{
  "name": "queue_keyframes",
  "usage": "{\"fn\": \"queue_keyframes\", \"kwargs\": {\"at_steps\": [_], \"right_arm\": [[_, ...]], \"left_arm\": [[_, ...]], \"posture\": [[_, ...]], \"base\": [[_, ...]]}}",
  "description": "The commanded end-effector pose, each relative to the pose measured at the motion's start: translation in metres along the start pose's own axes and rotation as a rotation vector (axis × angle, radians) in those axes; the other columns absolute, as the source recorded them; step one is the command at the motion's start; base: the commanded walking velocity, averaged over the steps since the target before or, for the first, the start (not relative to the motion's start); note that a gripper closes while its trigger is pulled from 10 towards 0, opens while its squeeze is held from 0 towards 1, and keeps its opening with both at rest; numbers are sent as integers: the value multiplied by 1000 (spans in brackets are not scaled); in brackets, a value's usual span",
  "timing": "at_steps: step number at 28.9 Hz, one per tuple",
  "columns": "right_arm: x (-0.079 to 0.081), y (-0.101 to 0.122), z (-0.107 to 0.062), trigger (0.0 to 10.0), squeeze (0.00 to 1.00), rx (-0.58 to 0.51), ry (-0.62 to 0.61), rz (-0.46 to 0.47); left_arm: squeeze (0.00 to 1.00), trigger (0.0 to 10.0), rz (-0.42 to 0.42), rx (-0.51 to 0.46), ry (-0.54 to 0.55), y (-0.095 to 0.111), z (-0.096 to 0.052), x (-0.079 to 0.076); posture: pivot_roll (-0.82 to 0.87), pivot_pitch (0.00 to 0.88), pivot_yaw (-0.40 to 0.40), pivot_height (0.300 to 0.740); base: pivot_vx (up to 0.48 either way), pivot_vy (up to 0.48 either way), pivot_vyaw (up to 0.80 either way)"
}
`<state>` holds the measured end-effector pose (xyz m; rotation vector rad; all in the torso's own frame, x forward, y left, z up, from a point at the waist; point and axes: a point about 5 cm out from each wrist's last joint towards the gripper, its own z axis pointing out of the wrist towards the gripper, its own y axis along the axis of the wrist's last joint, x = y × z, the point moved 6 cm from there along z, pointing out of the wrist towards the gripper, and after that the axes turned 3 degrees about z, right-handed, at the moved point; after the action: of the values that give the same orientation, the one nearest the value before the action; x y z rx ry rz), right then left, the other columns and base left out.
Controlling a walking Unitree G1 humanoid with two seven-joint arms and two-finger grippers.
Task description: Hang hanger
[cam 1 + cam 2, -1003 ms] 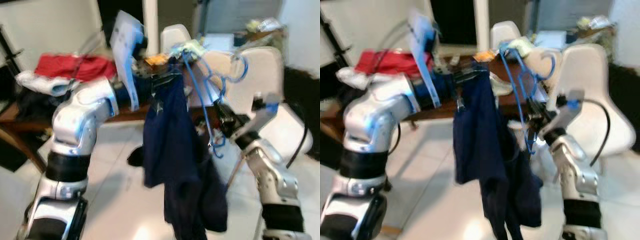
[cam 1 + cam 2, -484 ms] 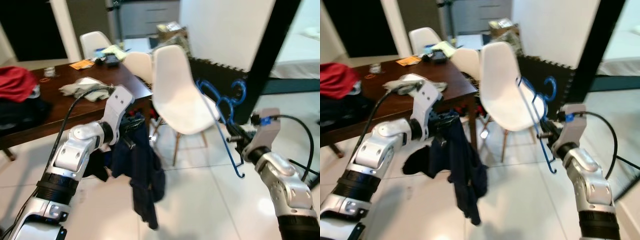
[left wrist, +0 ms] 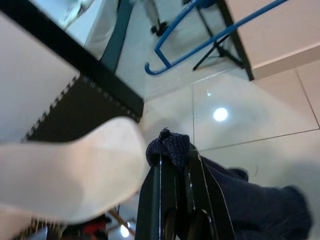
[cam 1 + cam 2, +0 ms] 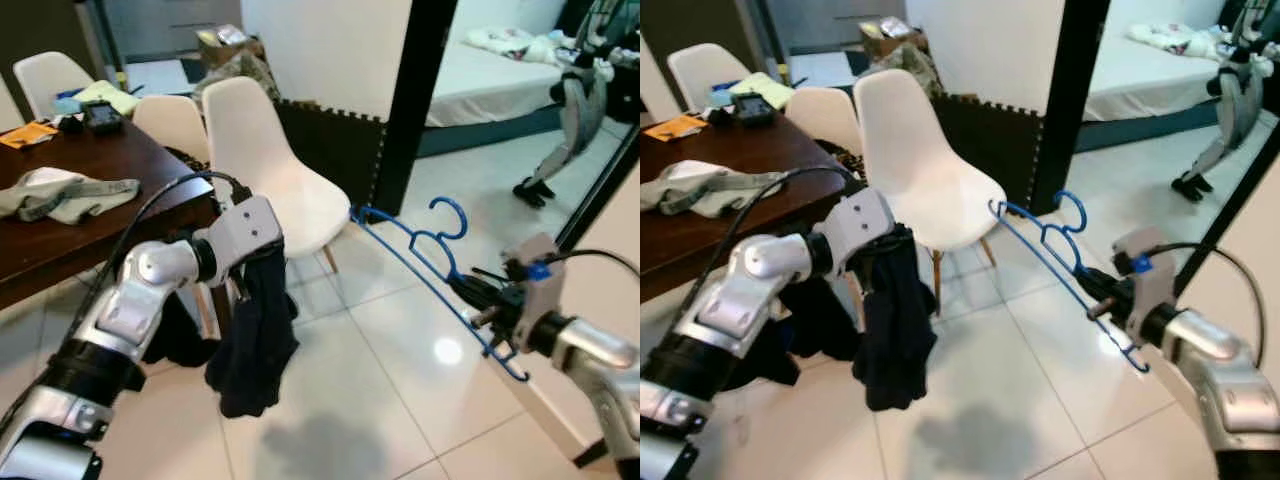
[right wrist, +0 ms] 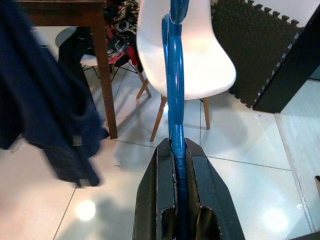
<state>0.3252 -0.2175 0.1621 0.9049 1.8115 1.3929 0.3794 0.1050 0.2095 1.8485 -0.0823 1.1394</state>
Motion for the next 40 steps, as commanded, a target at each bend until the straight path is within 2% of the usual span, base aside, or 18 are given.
{"fn": "queue_keyframes", "kwargs": {"at_steps": [1, 2, 3, 5, 6, 8, 10, 12, 13, 18, 21, 26, 27, 29, 32, 37, 38, 40], "right_arm": [[4, -2, -7, 10000, 0, 26, 48, -16], [4, -4, -16, 10000, 0, 60, 84, -41], [4, -4, -16, 10000, 0, 60, 84, -41], [5, -7, -27, 10000, 0, 108, 133, -76], [5, -7, -27, 10000, 0, 108, 133, -76], [6, -8, -35, 10000, 0, 152, 167, -113], [7, -6, -40, 10000, 0, 171, 196, -130], [8, -5, -41, 10000, 0, 172, 206, -133], [11, -5, -42, 10000, 0, 187, 229, -140], [19, -6, -46, 10000, 0, 222, 287, -157], [40, -6, -53, 10000, 0, 246, 389, -168], [43, -6, -54, 10000, 0, 249, 396, -170], [38, -5, -51, 10000, 0, 237, 362, -171], [38, -5, -51, 10000, 0, 237, 362, -171], [34, -3, -41, 10000, 0, 179, 304, -127], [38, -3, -45, 10000, 0, 167, 315, -103], [37, -1, -50, 10000, 0, 165, 321, -95], [36, 0, -52, 10000, 0, 165, 321, -93]], "left_arm": [[0, 10000, 45, -34, -47, 6, -3, 1], [0, 10000, 50, -60, -100, 10, -6, -2], [0, 10000, 50, -60, -100, 10, -6, -2], [0, 10000, 57, -95, -188, 14, -11, -7], [0, 10000, 57, -95, -188, 14, -11, -7], [0, 10000, 59, -106, -272, 15, -15, -10], [0, 10000, 77, -101, -310, 13, -16, -7], [0, 10000, 89, -96, -314, 11, -16, -5], [0, 10000, 119, -65, -305, 7, -13, 2], [0, 10000, 168, -21, -305, 4, -6, 12], [0, 10000, 199, -33, -338, 9, -4, 13], [0, 10000, 226, -61, -372, 12, -3, 10], [0, 10000, 272, -71, -389, 15, -2, 7], [0, 10000, 272, -71, -389, 15, -2, 7], [0, 10000, 359, -139, -361, 27, 7, 4], [0, 10000, 379, -146, -346, 26, 6, 3], [0, 10000, 416, -137, -356, 22, 5, -1], [0, 10000, 431, -134, -363, 21, 4, -2]], "posture": [[-1, 0, -13, 740], [0, 0, -15, 740], [0, 0, -15, 740], [0, 0, -15, 740], [0, 0, -15, 740], [-3, 0, -11, 740], [-3, 0, -11, 740], [-3, 0, -11, 740], [-5, 4, -7, 740], [-9, 11, -4, 740], [-17, 24, 4, 740], [-18, 25, 5, 740], [-19, 24, 8, 740], [-19, 24, 8, 740], [-22, 27, 13, 740], [-22, 26, 8, 740], [-23, 26, 6, 740], [-23, 26, 6, 740]], "base": [[0, 0, -788], [0, 0, -788], [0, 0, -788], [0, 0, -788], [0, 0, -788], [0, 0, -784], [0, 0, -781], [0, 0, -781], [0, 0, -781], [0, 0, -781], [0, 0, -781], [0, 0, -781], [0, 0, -781], [0, 0, -781], [0, 0, -783], [0, 0, -786], [0, 0, -788], [0, 0, -788]]}}
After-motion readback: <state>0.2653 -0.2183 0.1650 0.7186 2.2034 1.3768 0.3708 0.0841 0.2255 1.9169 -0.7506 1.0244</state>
